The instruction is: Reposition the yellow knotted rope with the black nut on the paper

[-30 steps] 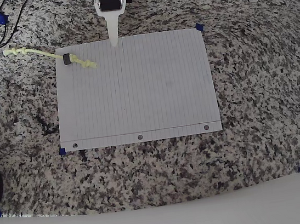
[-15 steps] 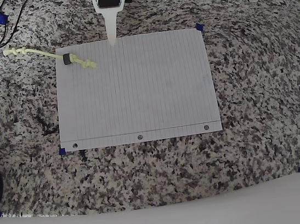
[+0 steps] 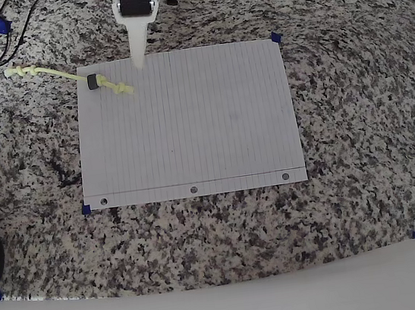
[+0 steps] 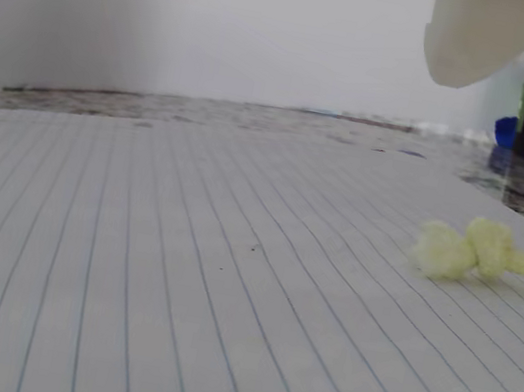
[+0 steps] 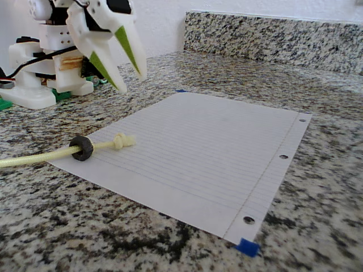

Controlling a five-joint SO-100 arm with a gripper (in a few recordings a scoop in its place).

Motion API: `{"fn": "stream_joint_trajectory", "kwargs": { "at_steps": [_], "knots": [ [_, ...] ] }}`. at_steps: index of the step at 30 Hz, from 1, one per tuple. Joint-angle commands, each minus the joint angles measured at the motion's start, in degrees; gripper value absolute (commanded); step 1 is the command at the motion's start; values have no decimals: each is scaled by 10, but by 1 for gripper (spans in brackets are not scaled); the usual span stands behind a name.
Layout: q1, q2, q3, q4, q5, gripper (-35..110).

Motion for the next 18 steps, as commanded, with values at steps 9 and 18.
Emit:
{"fn": "stream_joint_trajectory", "kwargs": {
  "at_steps": [9,18],
  "knots": [
    [39,-219,-118,32,2,44],
    [69,-342,-172,-2,-4,44]
  ]
}}
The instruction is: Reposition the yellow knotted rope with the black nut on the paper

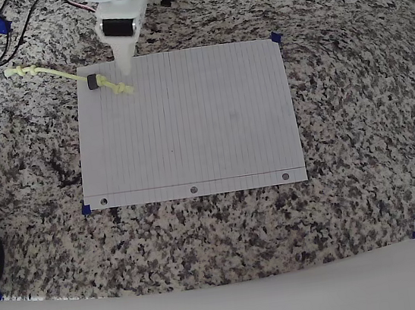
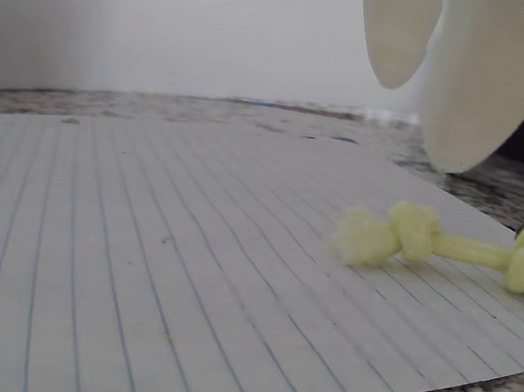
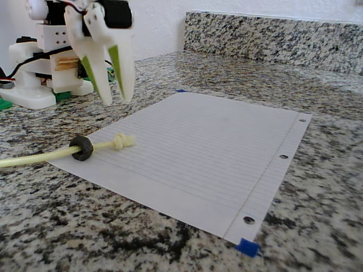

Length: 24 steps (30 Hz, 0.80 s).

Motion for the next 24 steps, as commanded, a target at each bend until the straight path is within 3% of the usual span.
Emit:
{"fn": "stream_joint_trajectory", "kwargs": {
  "at_steps": [1,24],
  "knots": [
    [11,-43,-25,-28,-3,44],
    [26,-316,-189,-56,-4,38]
  ]
}}
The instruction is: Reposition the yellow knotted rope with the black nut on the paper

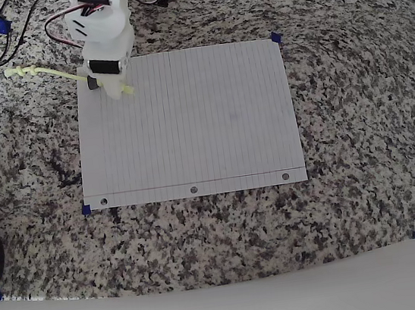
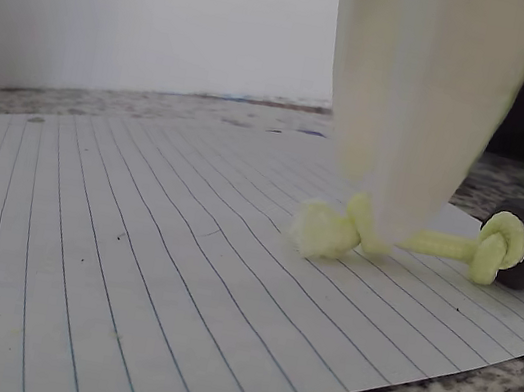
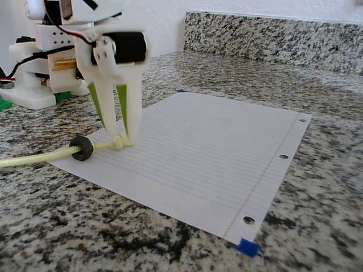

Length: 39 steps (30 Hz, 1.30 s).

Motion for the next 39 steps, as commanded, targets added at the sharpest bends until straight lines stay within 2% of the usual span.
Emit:
{"fn": "stream_joint_trajectory", "kwargs": {
  "at_steps": [1,17,19,23,27,33,39],
  "knots": [
    [1,-22,-31,-5,-4,38],
    [6,-47,-40,-9,-4,29],
    [7,-47,-40,-10,-4,25],
    [9,-42,-39,-10,-4,8],
    [11,-39,-39,-8,-4,1],
    [5,-9,-37,11,-4,0],
    [-33,92,-36,43,-11,0]
  ]
}}
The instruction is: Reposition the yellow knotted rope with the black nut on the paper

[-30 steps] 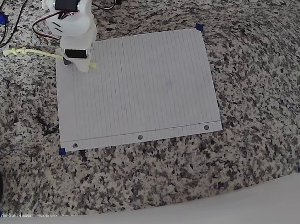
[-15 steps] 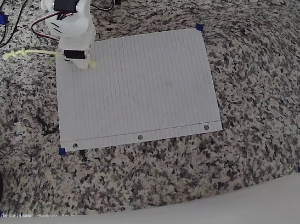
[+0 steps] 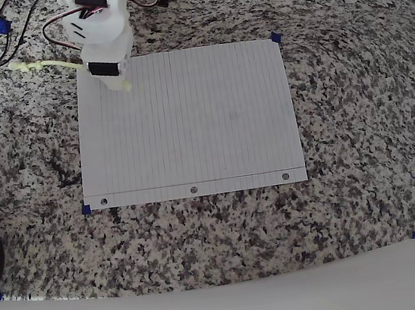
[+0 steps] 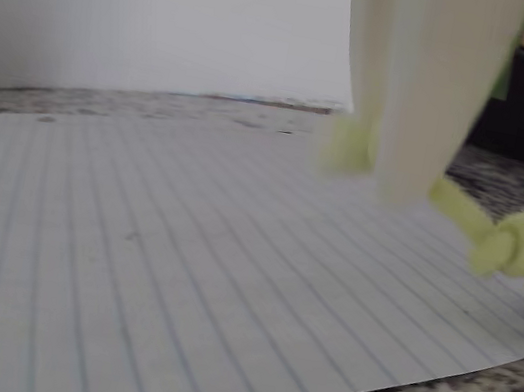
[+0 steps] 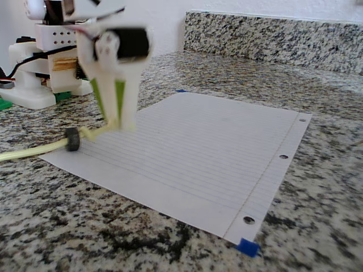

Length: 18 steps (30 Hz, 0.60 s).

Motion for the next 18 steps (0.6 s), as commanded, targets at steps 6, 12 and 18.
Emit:
{"fn": "stream_joint_trajectory", "kwargs": {
  "at_steps": [6,12,18],
  "knots": [
    [-63,192,-15,49,-39,0],
    [-75,325,-15,61,-61,0],
    [-75,467,-16,54,-65,0]
  ]
}}
